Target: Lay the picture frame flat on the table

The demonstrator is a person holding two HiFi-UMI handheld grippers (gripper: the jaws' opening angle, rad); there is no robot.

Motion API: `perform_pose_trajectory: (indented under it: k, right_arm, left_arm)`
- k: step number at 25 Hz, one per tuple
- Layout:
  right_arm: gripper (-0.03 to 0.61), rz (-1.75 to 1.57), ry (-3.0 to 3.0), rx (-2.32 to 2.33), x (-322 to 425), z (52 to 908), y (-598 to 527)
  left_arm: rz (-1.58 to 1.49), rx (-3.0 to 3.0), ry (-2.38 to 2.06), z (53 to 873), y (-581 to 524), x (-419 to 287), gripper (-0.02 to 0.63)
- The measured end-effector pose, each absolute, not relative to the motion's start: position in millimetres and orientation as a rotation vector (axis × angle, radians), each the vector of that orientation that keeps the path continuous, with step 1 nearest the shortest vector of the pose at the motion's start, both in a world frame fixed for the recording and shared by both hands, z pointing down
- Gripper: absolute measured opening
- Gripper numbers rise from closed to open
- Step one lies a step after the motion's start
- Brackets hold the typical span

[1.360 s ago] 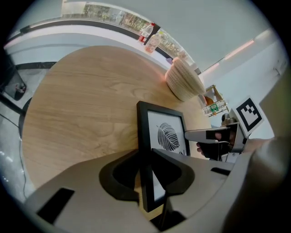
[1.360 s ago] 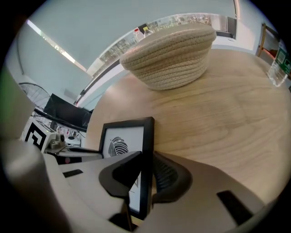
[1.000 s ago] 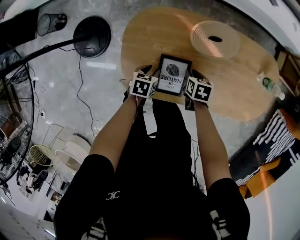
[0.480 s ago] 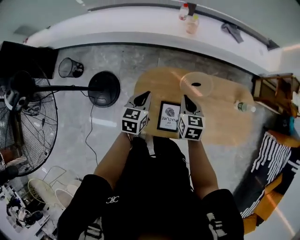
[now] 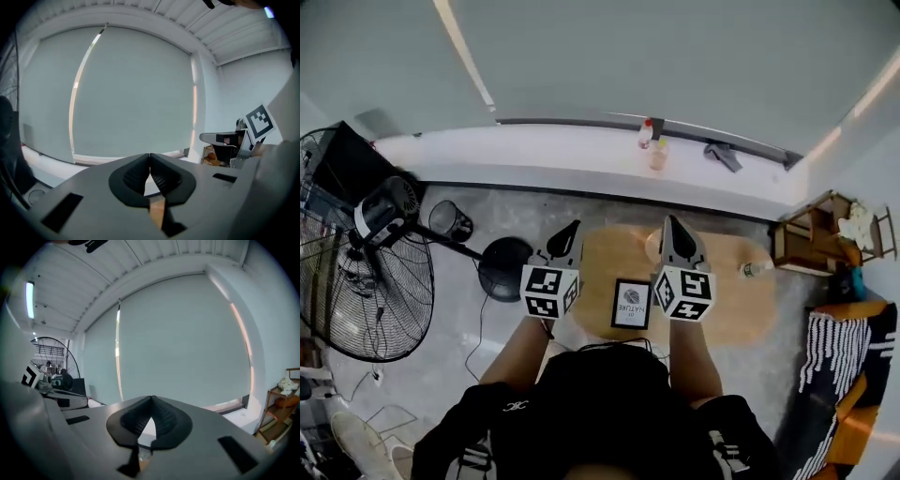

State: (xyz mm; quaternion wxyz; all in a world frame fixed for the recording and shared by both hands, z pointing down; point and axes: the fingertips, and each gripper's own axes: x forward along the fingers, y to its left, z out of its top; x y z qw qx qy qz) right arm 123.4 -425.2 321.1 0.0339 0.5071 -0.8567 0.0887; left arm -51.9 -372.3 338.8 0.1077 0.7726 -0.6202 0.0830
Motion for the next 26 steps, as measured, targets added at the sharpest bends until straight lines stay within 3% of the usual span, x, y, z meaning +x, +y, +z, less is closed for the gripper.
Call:
perform_pose_trajectory:
  k: [11, 26]
  right_arm:
    - [0.012, 0.105, -2.733, 1.682, 122, 227, -400]
    - [0.012, 0.119, -2.705, 1.611, 133, 234, -391]
  left_arm:
    - [0.125, 2.336, -1.97, 243, -356, -75, 0.02]
    - [0.157, 2.331, -1.949, 247, -346, -46, 0.02]
